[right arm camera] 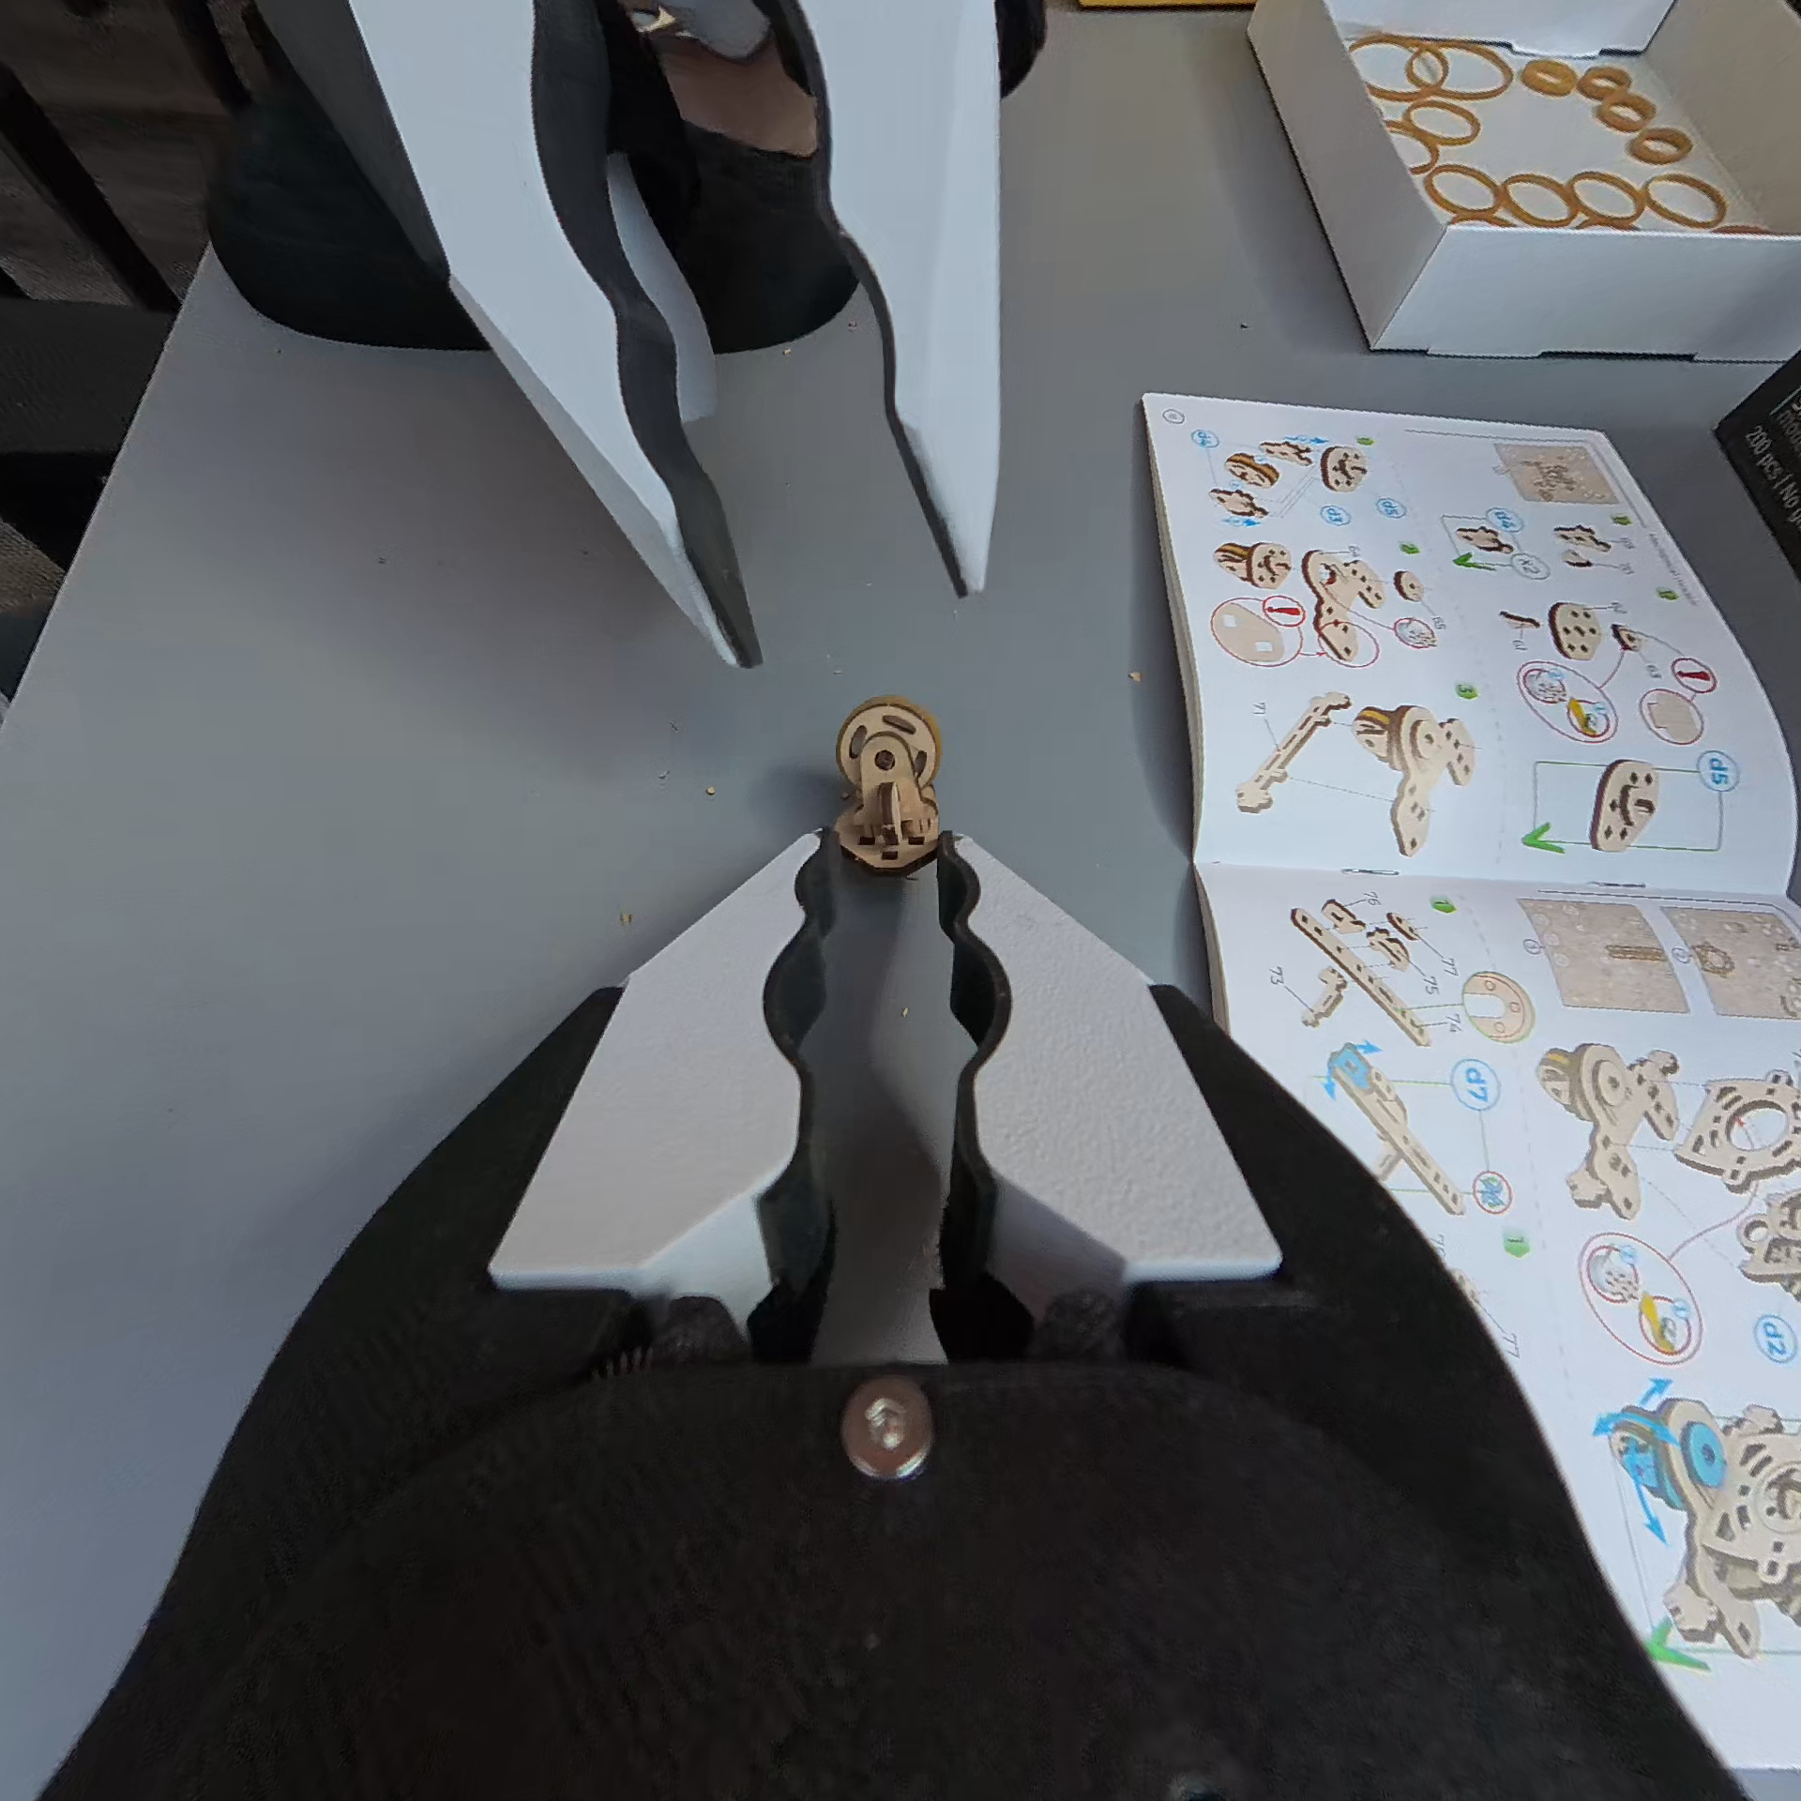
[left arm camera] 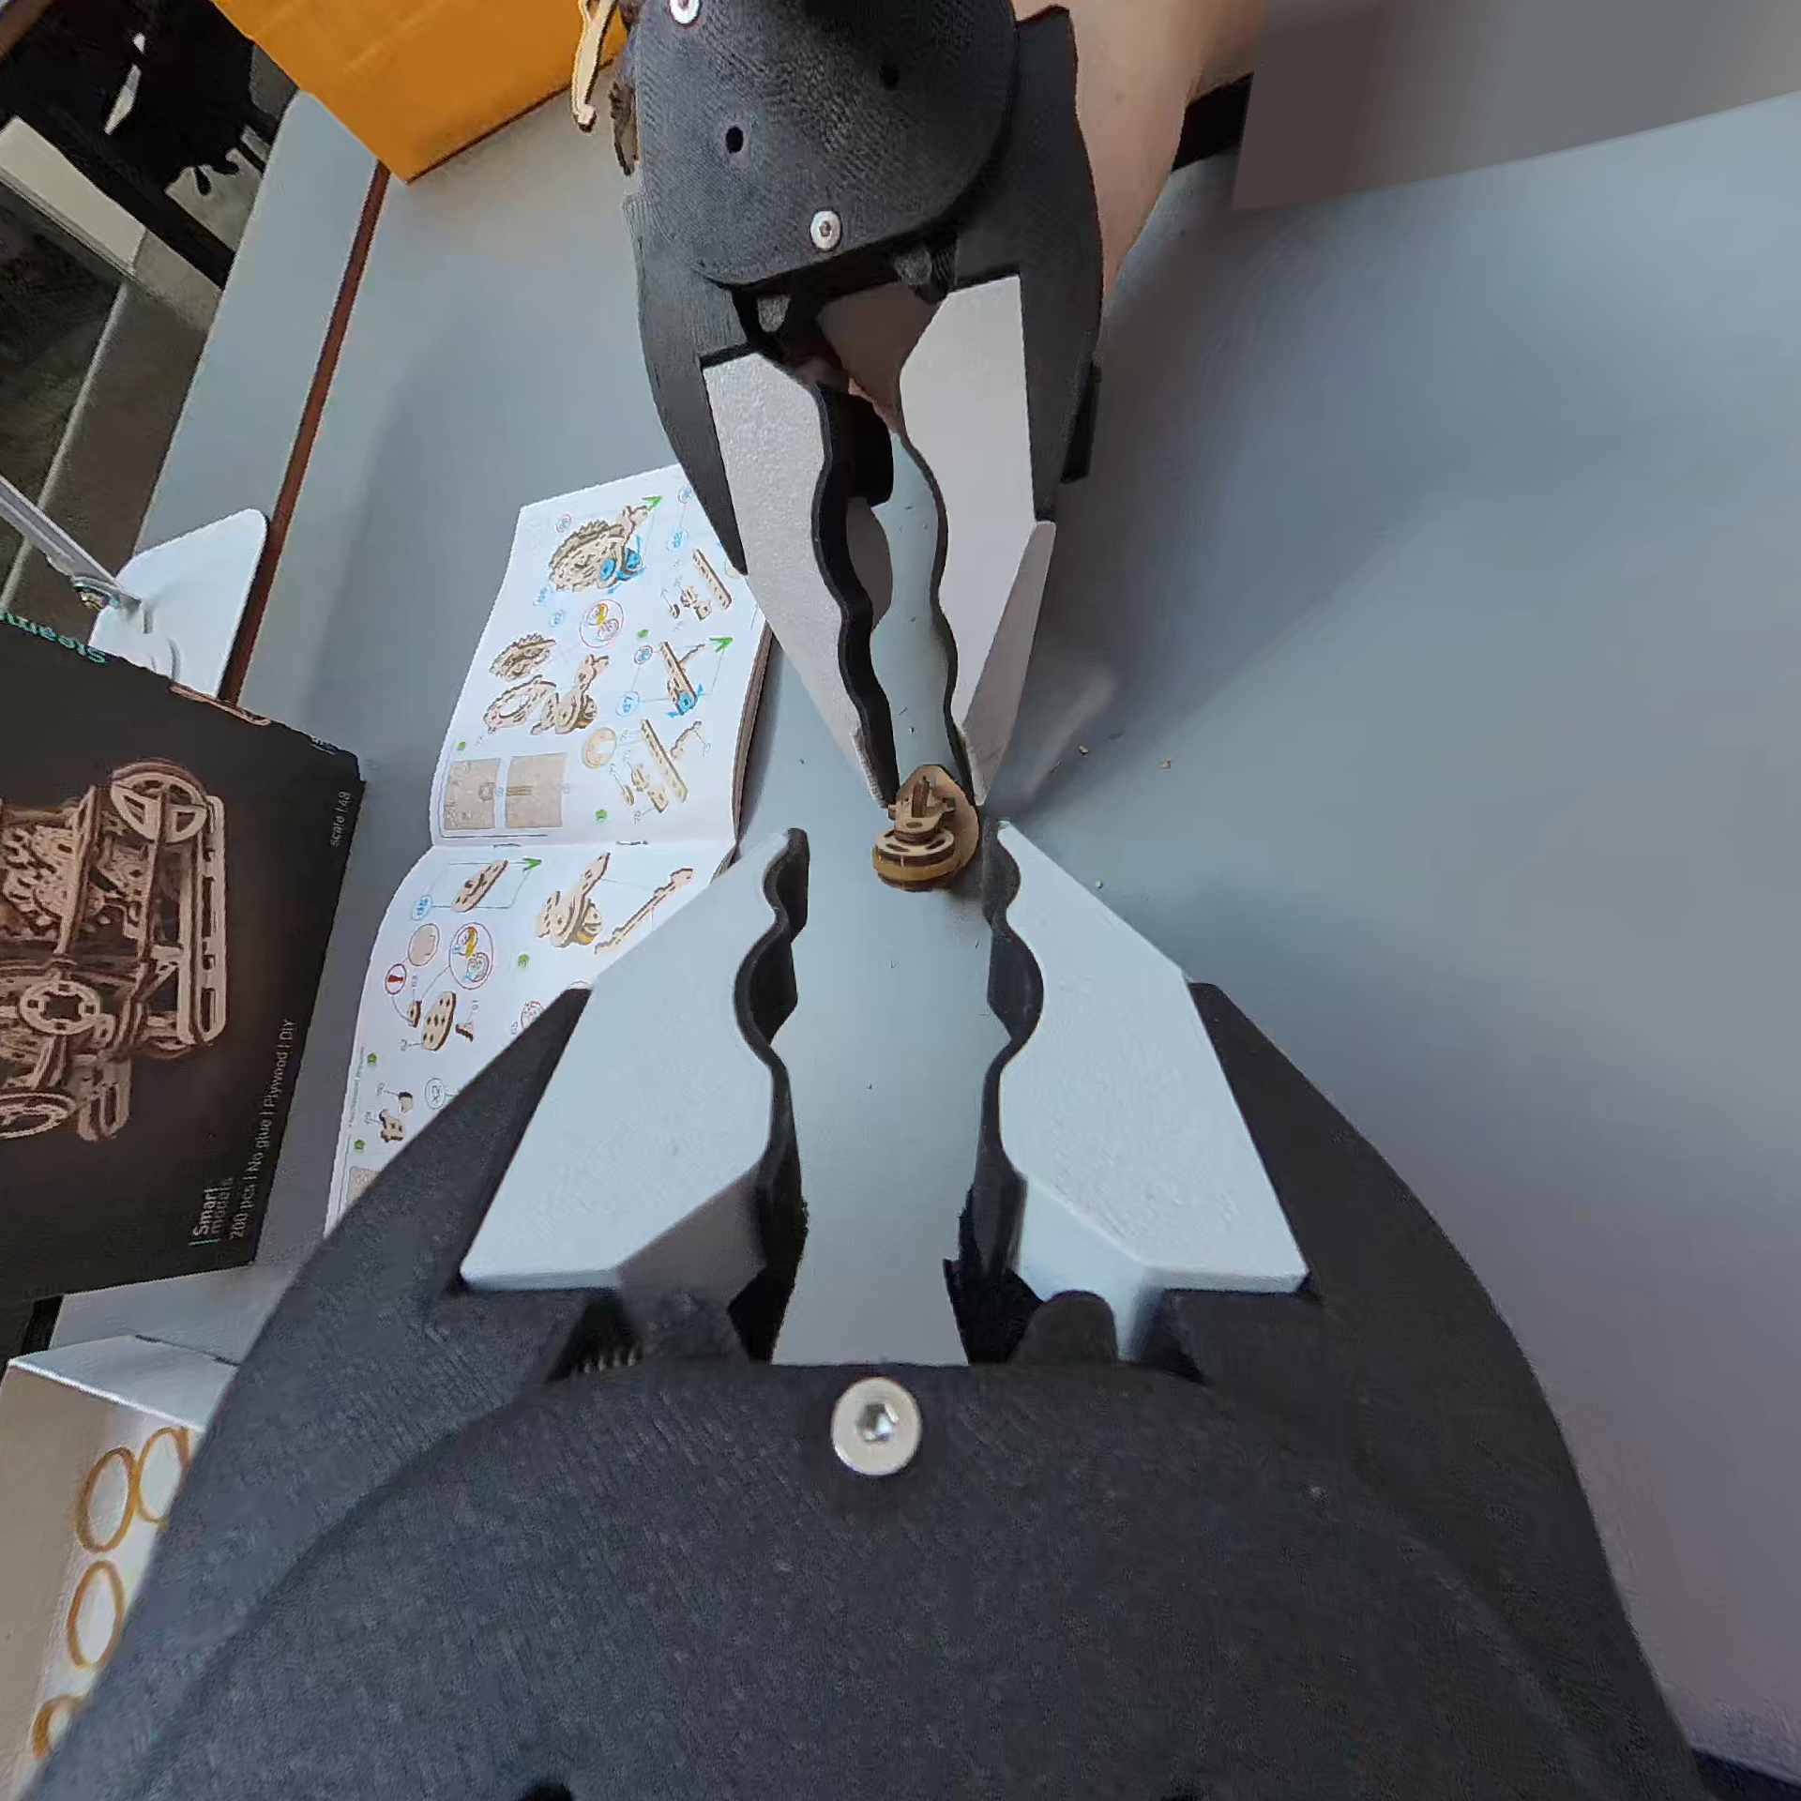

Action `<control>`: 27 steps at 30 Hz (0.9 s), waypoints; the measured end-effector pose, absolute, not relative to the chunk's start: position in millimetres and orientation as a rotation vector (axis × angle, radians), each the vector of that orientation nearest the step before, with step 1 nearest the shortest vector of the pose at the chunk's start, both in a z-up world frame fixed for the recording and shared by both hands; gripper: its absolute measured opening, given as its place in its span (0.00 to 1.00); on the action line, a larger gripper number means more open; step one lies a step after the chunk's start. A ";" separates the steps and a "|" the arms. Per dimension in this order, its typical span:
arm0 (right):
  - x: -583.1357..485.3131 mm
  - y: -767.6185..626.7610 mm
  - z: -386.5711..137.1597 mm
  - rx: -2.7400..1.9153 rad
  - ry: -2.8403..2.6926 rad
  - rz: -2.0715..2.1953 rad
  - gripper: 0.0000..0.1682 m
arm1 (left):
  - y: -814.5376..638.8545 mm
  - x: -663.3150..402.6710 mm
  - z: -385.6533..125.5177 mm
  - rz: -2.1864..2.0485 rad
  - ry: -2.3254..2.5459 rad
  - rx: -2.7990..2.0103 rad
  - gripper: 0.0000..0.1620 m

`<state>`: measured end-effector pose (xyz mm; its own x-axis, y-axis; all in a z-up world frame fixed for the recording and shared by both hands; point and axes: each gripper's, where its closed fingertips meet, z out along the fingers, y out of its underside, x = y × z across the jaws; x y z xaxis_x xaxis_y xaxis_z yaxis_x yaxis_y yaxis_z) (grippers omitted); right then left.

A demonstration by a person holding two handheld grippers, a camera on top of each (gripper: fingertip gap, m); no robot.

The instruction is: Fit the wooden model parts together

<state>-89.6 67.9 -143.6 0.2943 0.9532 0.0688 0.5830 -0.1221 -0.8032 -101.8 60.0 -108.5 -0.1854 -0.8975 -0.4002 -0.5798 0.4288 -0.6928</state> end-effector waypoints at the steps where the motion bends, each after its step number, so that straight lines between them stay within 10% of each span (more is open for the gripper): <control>1: -89.7 67.7 -142.9 -1.798 -1.391 0.605 0.11 | 59.2 -98.0 -111.0 -0.501 1.879 -1.249 0.20; 27: -90.8 68.4 -137.5 -1.741 -1.402 0.566 0.12 | 61.5 -87.1 -141.0 -0.598 1.887 -1.297 0.08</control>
